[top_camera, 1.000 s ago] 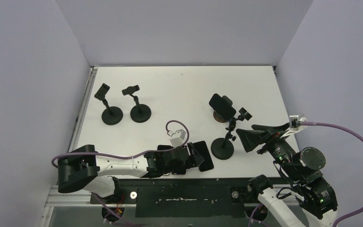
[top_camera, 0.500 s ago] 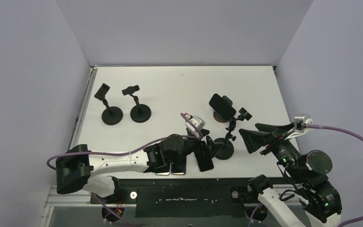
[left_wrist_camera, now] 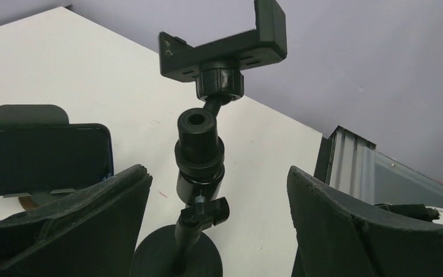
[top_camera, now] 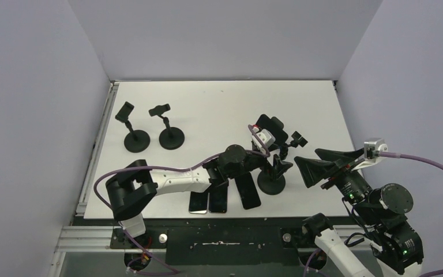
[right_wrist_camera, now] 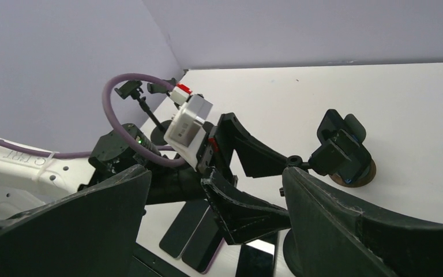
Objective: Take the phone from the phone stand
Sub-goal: Pick up the phone stand at the center of the board.
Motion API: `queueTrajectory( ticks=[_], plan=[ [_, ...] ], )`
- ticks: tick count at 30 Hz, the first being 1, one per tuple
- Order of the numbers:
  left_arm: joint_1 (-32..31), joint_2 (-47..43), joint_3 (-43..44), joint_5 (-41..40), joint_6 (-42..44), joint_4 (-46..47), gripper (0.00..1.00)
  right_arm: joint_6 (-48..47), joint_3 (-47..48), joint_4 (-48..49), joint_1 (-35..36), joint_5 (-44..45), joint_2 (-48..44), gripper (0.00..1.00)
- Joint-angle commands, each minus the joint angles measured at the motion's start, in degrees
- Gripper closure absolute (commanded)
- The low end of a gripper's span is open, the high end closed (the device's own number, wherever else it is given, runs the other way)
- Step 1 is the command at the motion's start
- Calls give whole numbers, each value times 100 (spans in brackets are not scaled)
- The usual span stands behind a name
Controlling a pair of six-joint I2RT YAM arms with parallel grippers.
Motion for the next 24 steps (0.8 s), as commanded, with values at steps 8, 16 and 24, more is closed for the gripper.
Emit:
queueTrajectory(
  ticks=[8, 16, 24],
  plan=[
    [47, 565, 665, 525, 143, 528, 55, -194, 206, -67, -32, 80, 139, 13],
    [86, 50, 483, 227, 345, 824, 100, -233, 408, -203, -30, 203, 126, 13],
    [243, -817, 673, -218, 757, 541, 100, -216, 508, -170, -41, 239, 179, 13]
  ],
)
